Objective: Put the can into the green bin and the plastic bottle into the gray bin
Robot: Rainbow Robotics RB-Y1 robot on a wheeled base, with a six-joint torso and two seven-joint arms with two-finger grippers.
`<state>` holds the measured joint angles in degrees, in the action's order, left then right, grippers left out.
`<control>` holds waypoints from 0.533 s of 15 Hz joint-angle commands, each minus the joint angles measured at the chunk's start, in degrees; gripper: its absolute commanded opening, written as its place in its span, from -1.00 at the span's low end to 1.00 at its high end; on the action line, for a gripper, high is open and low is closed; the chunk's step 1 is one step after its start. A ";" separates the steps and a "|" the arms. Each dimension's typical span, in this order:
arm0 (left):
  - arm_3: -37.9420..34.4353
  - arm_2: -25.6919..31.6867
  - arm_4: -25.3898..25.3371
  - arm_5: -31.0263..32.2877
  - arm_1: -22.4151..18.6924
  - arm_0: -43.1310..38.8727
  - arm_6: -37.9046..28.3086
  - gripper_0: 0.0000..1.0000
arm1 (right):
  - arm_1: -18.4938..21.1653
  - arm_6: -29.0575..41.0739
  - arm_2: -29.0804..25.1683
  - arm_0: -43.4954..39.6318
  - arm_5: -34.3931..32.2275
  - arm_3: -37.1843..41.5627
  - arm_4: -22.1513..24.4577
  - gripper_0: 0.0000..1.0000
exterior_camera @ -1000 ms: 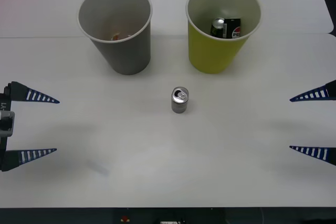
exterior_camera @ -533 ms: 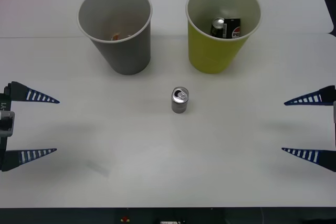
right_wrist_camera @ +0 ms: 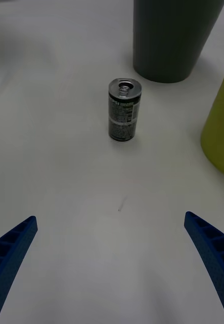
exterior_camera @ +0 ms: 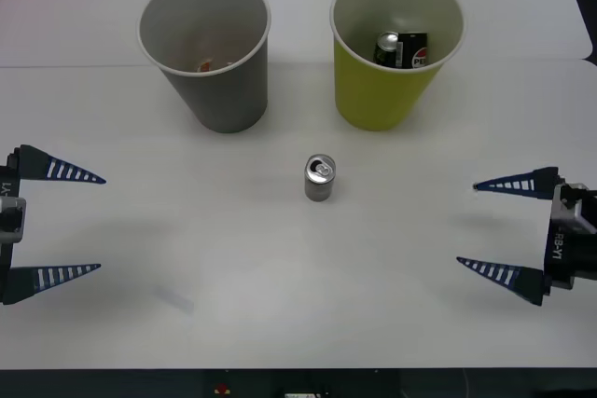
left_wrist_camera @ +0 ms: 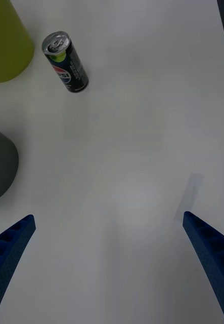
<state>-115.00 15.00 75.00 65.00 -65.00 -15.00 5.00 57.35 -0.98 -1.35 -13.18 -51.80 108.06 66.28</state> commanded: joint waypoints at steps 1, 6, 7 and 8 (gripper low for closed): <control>0.00 0.00 0.00 0.00 0.00 0.00 0.00 1.00 | -4.09 -0.51 1.53 0.96 0.47 -2.16 -0.01 1.00; 0.00 0.00 0.00 0.00 0.00 0.00 0.00 1.00 | -10.24 -2.09 8.03 2.28 8.03 -4.53 -2.03 1.00; 0.00 0.00 0.00 0.00 0.00 0.00 0.00 1.00 | -10.85 -2.45 9.97 2.55 10.40 -4.53 -2.38 1.00; 0.00 0.00 0.00 0.00 0.00 0.00 0.00 1.00 | -11.91 -2.97 11.72 3.07 13.13 -4.53 -2.38 1.00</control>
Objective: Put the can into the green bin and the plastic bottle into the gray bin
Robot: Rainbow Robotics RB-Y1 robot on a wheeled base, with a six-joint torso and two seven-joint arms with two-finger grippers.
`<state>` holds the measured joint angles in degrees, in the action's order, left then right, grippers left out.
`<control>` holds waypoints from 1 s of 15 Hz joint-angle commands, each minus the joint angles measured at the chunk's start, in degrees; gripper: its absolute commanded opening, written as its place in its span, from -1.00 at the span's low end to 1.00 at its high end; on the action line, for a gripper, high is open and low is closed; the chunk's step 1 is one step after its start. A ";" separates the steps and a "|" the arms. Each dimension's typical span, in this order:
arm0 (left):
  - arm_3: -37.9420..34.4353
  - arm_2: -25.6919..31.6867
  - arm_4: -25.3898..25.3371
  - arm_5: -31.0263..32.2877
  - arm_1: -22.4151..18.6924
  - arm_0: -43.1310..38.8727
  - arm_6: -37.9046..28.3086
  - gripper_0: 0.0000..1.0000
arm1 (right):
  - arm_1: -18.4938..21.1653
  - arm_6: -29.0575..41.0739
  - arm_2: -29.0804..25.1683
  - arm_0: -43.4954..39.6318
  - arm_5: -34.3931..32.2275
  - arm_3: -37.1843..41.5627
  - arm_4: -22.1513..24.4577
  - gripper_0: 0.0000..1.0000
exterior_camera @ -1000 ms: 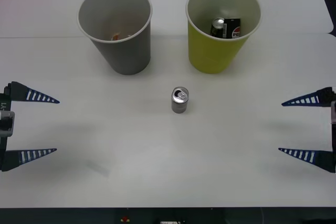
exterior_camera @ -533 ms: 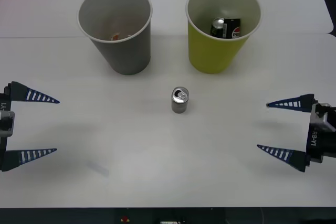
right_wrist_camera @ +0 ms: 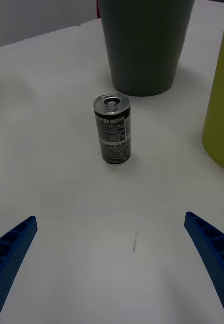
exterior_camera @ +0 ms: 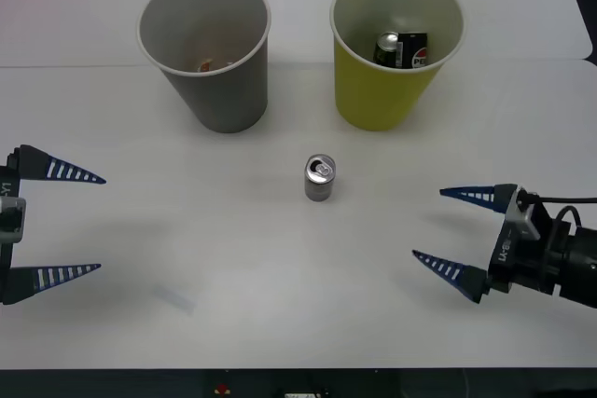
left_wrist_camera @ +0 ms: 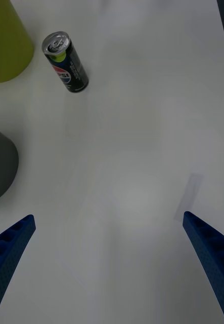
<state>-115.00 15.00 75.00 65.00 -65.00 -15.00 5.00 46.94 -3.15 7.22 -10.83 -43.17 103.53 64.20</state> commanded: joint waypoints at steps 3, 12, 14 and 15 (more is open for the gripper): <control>0.00 0.00 0.00 0.00 0.00 0.00 0.00 1.00 | -3.96 -1.42 7.19 1.87 10.57 0.00 -0.30 1.00; 0.00 0.00 0.00 0.00 0.00 0.00 0.00 1.00 | -10.38 -2.91 20.20 8.19 28.76 -2.02 2.07 1.00; 0.00 0.00 0.00 0.00 0.00 0.00 0.00 1.00 | -12.75 -3.44 20.29 10.04 28.23 -4.92 2.77 1.00; 0.00 0.00 0.00 0.00 0.00 0.00 0.00 1.00 | -14.16 -3.79 20.55 11.18 28.14 -6.41 3.30 1.00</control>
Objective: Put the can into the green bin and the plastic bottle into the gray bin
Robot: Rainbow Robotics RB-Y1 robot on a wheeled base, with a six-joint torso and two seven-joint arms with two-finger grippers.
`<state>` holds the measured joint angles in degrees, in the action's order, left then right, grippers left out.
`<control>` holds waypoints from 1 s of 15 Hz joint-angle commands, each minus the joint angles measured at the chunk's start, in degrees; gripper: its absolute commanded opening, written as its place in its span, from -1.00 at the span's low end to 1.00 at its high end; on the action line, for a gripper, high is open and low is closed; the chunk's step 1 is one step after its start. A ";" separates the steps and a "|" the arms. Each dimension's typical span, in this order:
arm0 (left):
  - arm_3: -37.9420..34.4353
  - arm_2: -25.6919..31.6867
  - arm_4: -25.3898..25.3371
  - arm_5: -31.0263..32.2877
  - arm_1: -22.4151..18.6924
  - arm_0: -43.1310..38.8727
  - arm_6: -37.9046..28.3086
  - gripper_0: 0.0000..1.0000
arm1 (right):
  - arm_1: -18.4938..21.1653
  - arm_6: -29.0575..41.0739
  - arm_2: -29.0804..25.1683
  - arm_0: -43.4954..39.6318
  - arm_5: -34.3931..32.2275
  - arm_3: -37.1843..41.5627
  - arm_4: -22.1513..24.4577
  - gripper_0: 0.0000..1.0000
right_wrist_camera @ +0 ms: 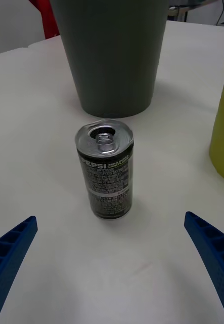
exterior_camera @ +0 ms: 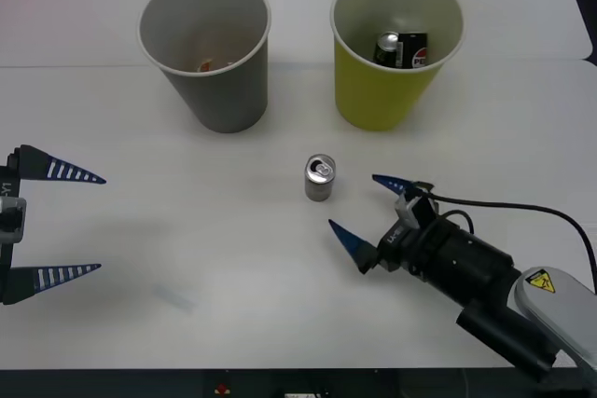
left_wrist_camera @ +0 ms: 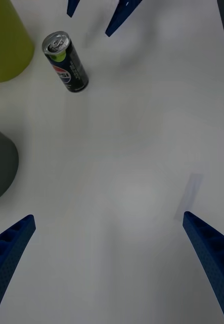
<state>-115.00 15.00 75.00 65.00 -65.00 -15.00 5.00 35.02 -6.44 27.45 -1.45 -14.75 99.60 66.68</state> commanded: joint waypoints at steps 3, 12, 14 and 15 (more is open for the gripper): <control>0.00 0.00 0.00 0.00 0.00 0.00 0.00 1.00 | -5.49 -1.21 0.77 4.35 -0.20 -6.26 1.70 1.00; 0.00 0.00 0.00 0.00 0.00 0.00 0.00 1.00 | -11.47 -2.62 1.12 10.59 -0.20 -14.17 2.66 1.00; 0.00 0.00 0.00 0.00 0.00 0.00 0.00 1.00 | -12.08 -2.70 1.12 11.47 -0.20 -15.40 2.58 1.00; 0.00 0.00 0.00 0.00 0.00 0.00 0.00 1.00 | -12.35 -2.70 1.21 11.90 -0.20 -16.01 2.66 1.00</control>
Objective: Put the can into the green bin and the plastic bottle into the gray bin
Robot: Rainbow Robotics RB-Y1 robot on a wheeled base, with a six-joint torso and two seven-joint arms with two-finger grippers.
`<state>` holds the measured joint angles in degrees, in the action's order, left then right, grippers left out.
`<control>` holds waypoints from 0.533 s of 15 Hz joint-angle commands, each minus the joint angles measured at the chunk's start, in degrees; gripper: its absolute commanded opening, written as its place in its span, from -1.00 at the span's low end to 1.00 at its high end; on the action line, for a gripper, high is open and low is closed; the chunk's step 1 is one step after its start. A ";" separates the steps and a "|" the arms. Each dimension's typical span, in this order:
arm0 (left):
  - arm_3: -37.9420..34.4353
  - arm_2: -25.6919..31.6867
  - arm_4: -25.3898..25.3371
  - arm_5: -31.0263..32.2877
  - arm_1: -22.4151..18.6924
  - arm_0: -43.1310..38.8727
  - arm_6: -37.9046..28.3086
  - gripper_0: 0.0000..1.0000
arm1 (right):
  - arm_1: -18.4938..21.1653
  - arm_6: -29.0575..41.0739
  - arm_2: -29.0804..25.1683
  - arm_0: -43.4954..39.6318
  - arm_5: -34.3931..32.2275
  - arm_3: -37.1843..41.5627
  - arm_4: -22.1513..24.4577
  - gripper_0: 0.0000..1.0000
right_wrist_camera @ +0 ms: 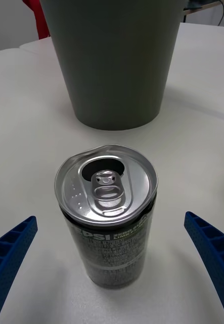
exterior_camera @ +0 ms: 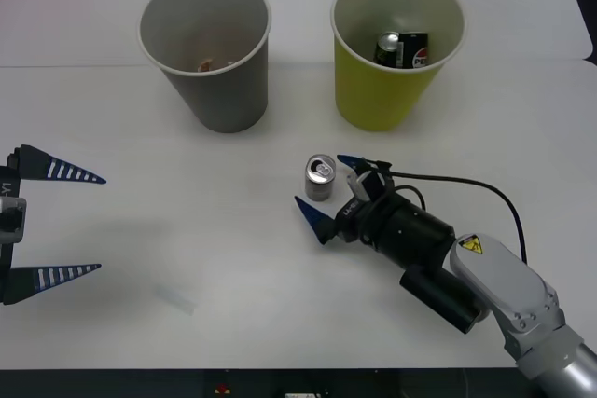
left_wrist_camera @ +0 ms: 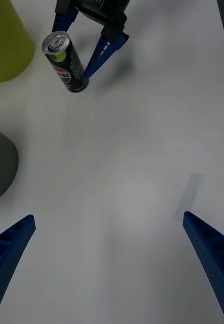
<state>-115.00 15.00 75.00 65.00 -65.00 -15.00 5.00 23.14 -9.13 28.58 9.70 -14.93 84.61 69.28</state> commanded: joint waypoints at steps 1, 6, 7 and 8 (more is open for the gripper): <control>0.00 0.00 0.00 0.00 0.00 0.00 0.00 1.00 | -0.91 -0.19 0.07 1.46 -0.01 -1.90 0.06 1.00; 0.00 0.00 0.00 0.00 0.00 0.00 0.00 1.00 | -1.52 -0.63 -0.01 2.17 0.16 -2.69 0.15 -1.00; 0.00 0.00 0.00 0.00 0.00 0.00 0.00 1.00 | -1.52 -0.63 -0.01 2.25 0.16 -2.69 0.15 -1.00; 0.00 0.00 0.00 0.00 0.00 0.00 0.00 1.00 | -1.52 -0.54 -0.01 2.34 0.16 -2.69 0.15 -1.00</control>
<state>-115.00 15.00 75.00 65.00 -65.00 -15.00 5.00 21.62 -9.73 28.58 11.97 -14.76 81.90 69.43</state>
